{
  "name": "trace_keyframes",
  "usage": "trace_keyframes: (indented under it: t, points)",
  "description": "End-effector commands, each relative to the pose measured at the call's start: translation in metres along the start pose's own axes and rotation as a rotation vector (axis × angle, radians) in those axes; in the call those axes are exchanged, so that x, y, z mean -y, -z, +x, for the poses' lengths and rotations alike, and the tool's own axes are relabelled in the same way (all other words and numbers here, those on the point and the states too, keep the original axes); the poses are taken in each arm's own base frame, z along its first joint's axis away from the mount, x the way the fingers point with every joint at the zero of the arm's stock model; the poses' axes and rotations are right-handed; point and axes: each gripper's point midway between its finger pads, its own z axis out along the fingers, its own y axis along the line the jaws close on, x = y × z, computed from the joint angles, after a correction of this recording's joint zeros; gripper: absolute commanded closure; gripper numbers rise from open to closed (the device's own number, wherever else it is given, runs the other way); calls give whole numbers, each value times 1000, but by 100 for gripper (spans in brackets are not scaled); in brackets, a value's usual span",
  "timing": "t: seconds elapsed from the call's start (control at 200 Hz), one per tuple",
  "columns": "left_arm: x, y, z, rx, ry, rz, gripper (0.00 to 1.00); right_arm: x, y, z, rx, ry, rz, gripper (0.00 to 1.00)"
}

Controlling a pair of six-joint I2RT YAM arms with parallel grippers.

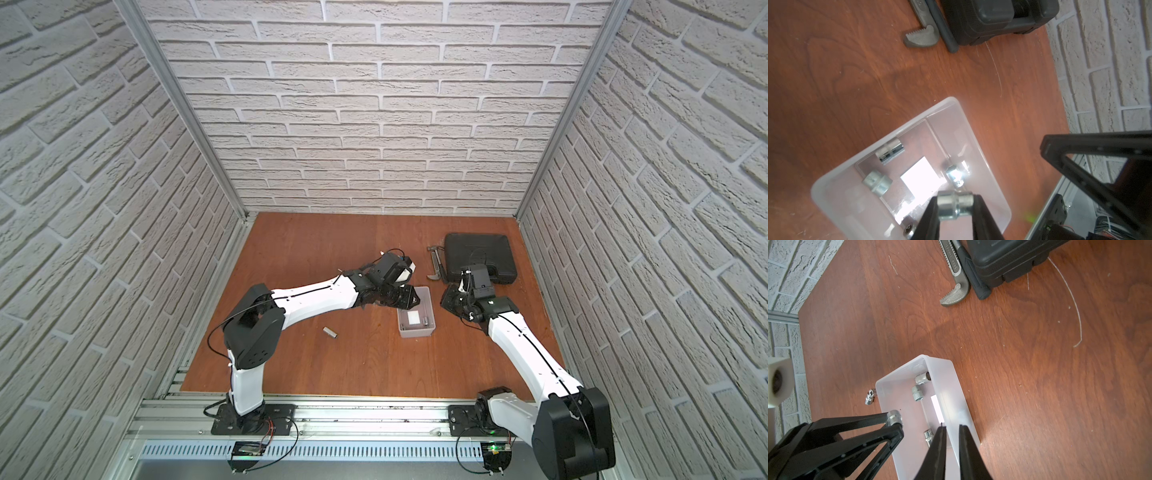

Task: Put the socket on the desktop into the storage box
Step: Place the socket head in the storage box.

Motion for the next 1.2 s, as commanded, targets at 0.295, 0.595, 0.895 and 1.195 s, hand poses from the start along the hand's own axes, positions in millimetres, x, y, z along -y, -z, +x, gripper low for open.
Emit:
trace_keyframes:
  t: [0.295, 0.595, 0.895, 1.195]
  points:
    - [17, 16, -9, 39, -87, 7, 50, -6, 6, -2, 11, 6, -39, 81]
    - [9, 95, -25, 215, -225, -138, 49, -22, 10, -1, 8, 66, -73, 80]
    - [-53, 166, 8, 369, -179, -342, 47, -88, 1, 25, -18, 332, -107, 78]
    - [-113, 194, 44, 386, 3, -496, 48, -158, -23, 69, -95, 495, -202, 66]
